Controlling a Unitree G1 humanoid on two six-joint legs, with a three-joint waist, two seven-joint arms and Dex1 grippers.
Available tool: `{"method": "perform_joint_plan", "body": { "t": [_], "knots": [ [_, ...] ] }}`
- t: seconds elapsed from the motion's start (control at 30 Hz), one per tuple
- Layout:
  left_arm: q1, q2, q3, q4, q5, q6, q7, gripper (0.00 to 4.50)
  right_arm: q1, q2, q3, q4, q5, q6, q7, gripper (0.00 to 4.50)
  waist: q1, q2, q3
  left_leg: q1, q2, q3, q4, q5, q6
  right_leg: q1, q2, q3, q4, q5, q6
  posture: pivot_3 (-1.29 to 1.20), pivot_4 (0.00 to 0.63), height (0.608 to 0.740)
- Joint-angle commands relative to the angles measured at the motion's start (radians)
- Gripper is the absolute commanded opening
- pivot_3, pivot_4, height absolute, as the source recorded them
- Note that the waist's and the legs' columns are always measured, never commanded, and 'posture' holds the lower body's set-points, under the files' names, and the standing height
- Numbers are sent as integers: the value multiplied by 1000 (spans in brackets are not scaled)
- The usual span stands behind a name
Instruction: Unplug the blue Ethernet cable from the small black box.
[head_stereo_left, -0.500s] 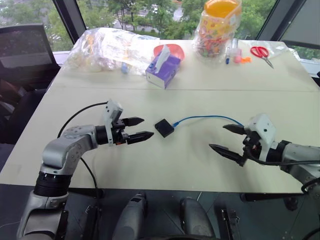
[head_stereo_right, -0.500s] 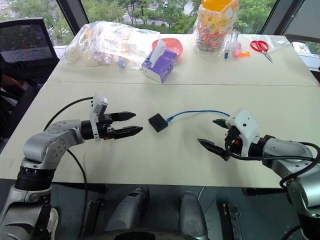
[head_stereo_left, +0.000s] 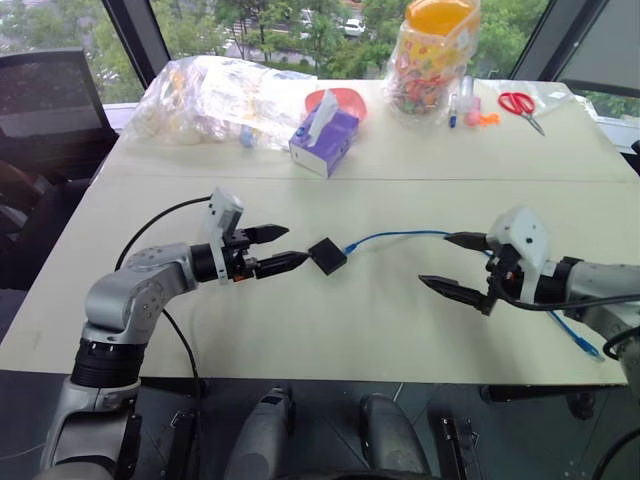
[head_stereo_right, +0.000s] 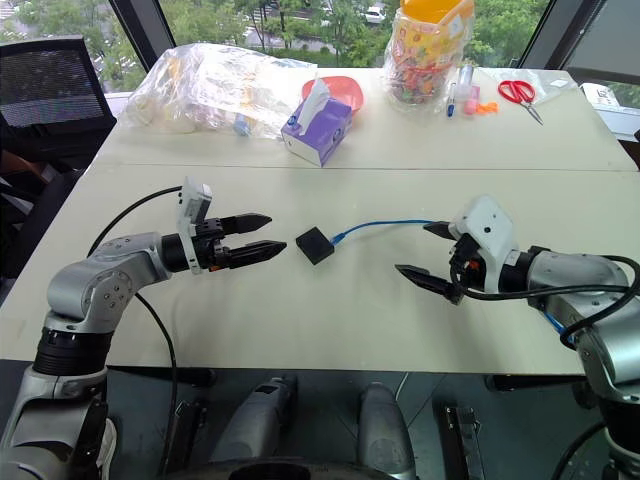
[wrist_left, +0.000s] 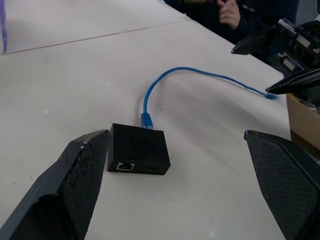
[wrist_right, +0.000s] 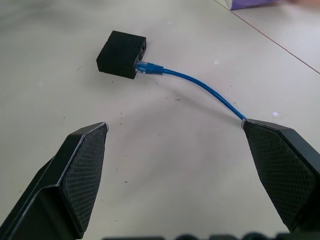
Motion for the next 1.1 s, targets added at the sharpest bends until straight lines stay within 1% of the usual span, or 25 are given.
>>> {"method": "perform_joint_plan", "body": {
  "t": [0.03,0.1,0.13,0.23,0.27,0.4,0.5,0.67,0.8,0.93,1.1],
  "knots": [
    [-10,4,20,0,9,-32,2,4454,-77,-31,62,38,-49,-44,38,4500,0,0,0,0,0,0,0,0,0,0,0,0,0,0,0,0,150,728],
    [-9,7,9,3,21,-46,-6,4454,-146,-40,124,90,-94,-58,51,4500,0,0,0,0,0,0,0,0,0,0,0,0,0,0,0,0,150,728],
    [-8,8,3,-1,27,-53,-9,4454,-208,-32,164,136,-120,-69,61,4500,0,0,0,0,0,0,0,0,0,0,0,0,0,0,0,0,150,728],
    [-3,4,3,-14,33,-66,-2,4454,-428,4,336,316,-211,-88,151,4500,-9,1,1,1,0,2,1,0,0,0,0,0,0,1,-1,0,150,728],
    [-2,2,5,-14,33,-67,0,4454,-470,16,371,360,-232,-98,175,4500,-8,0,1,2,0,2,1,0,0,0,0,0,1,1,-1,0,150,728],
    [29,11,6,-46,37,-73,2,4454,-687,129,536,648,-356,-215,310,4500,-9,0,1,2,1,2,-1,0,0,-1,0,0,1,1,-1,0,150,728],
    [41,7,16,-61,35,-78,21,4454,-817,216,630,866,-451,-330,401,4500,-8,0,2,1,0,2,-1,0,0,-2,0,0,2,1,0,0,150,728],
    [73,11,32,-99,35,-86,53,4454,-1000,374,714,1218,-584,-526,472,4500,-11,0,2,3,0,2,-1,1,-1,-2,1,0,5,3,4,0,150,728],
    [95,18,40,-123,43,-96,78,4454,-1093,468,747,1441,-680,-656,500,4500,-11,0,2,4,0,1,-1,1,-2,-3,1,0,12,3,4,0,150,728],
    [113,21,51,-145,40,-98,97,4454,-1139,526,761,1559,-748,-748,527,4500,-14,0,2,5,0,0,-1,2,-3,-3,2,0,14,3,4,0,150,728],
    [132,24,61,-162,43,-107,118,4454,-1171,589,764,1643,-821,-834,518,4500,-35,0,2,6,0,0,-1,3,-4,-4,3,1,15,3,4,0,150,728]
  ]
}}
